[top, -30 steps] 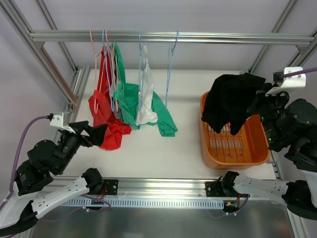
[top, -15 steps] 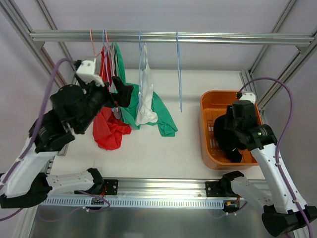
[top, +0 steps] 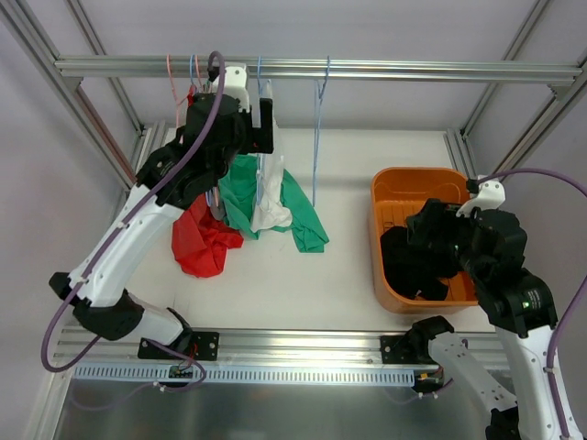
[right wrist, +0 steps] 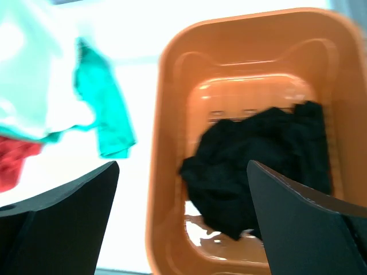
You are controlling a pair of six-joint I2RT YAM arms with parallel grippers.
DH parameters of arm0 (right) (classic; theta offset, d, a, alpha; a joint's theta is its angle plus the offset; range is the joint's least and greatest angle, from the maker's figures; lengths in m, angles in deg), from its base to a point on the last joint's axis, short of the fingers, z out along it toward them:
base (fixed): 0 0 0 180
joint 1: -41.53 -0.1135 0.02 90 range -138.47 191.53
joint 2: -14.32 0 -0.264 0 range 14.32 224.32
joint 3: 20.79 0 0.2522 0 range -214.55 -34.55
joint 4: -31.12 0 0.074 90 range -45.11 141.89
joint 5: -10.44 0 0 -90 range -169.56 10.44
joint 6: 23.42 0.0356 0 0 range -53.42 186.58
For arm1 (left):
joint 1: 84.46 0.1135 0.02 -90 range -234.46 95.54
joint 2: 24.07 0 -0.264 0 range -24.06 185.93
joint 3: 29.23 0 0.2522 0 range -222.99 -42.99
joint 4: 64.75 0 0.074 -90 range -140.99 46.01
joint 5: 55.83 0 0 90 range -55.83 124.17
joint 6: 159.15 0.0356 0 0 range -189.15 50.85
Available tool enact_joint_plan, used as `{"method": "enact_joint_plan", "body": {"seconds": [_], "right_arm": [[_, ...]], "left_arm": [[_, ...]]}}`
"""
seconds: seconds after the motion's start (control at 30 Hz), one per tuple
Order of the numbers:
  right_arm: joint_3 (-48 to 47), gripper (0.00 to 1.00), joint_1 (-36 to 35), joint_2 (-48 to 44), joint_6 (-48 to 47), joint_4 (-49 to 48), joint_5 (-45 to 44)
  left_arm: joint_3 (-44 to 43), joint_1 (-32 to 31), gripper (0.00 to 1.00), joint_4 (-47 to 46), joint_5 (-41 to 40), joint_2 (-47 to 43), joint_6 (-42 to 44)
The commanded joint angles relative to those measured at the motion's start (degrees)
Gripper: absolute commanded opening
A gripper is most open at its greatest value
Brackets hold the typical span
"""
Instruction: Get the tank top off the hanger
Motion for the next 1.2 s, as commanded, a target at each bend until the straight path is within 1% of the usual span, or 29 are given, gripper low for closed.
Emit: {"method": "enact_joint_plan", "body": {"seconds": [0.0,0.03,0.1,0.13,0.2,0.23,0.27,0.33,0.37,0.43,0.47,0.5,0.57,0.8,0.9,1.07,1.17], "right_arm": [[1.5,0.99,0.2,-1.7,2.7,-3.2,11.7],[2.9,0.99,0.2,-2.3,3.0,-4.1,14.2],[3.9,1.0,0.3,-3.6,3.5,-4.8,15.9],[4.3,1.0,0.3,-3.8,3.6,-5.0,16.3],[5.1,0.99,0.2,-4.5,3.6,-4.9,16.1],[5.2,1.0,0.2,-4.5,3.5,-4.9,16.0],[5.5,0.99,0.2,-4.6,3.5,-5.0,16.1],[5.5,1.0,0.2,-4.9,3.4,-5.0,16.4],[5.5,1.0,0.2,-4.9,3.3,-5.0,16.4],[5.6,1.0,0.2,-4.7,3.2,-5.0,16.5],[5.5,1.0,0.3,-4.6,3.2,-5.0,16.5],[5.6,1.0,0.2,-4.5,3.3,-5.1,16.7],[5.8,0.99,0.3,-4.4,3.4,-5.3,17.2],[6.5,0.99,0.2,-4.5,3.8,-6.8,19.0],[6.5,1.0,0.3,-4.5,3.9,-7.2,19.8],[6.6,0.99,0.2,-4.8,4.1,-8.7,22.4],[6.8,0.99,0.3,-5.0,4.3,-10.8,25.6]], "left_arm": [[-4.2,2.3,0.85,-0.3,3.1,3.4,1.9],[-4.5,2.9,0.83,-0.3,4.8,4.4,1.7],[-5.5,3.8,0.78,-0.4,6.3,5.4,1.4],[-5.8,3.9,0.71,-0.4,6.9,6.4,1.3],[-6.5,4.1,0.65,-0.3,7.3,7.4,1.5],[-6.5,4.3,0.52,-0.3,7.2,8.2,1.3],[-6.5,4.4,0.45,-0.3,6.9,8.6,1.3],[-6.3,4.4,0.34,-0.3,6.3,8.9,0.8],[-6.2,4.4,0.23,-0.4,6.2,8.9,0.4],[-6.3,4.4,0.19,-0.4,6.1,8.9,0.2],[-7.0,4.4,0.11,-0.5,6.0,9.1,0.3],[-7.4,4.4,0.06,-0.4,5.7,9.3,0.4],[-8.6,4.4,0.0,-0.4,5.3,9.9,0.6],[-11.1,4.4,0.0,-0.5,4.6,8.3,-0.7],[-12.4,4.3,0.0,-0.5,5.6,7.3,-0.8],[-10.2,4.3,0.0,-0.8,9.9,3.8,-2.5],[-9.0,4.3,0.0,-1.2,10.8,2.4,-2.6]]}}
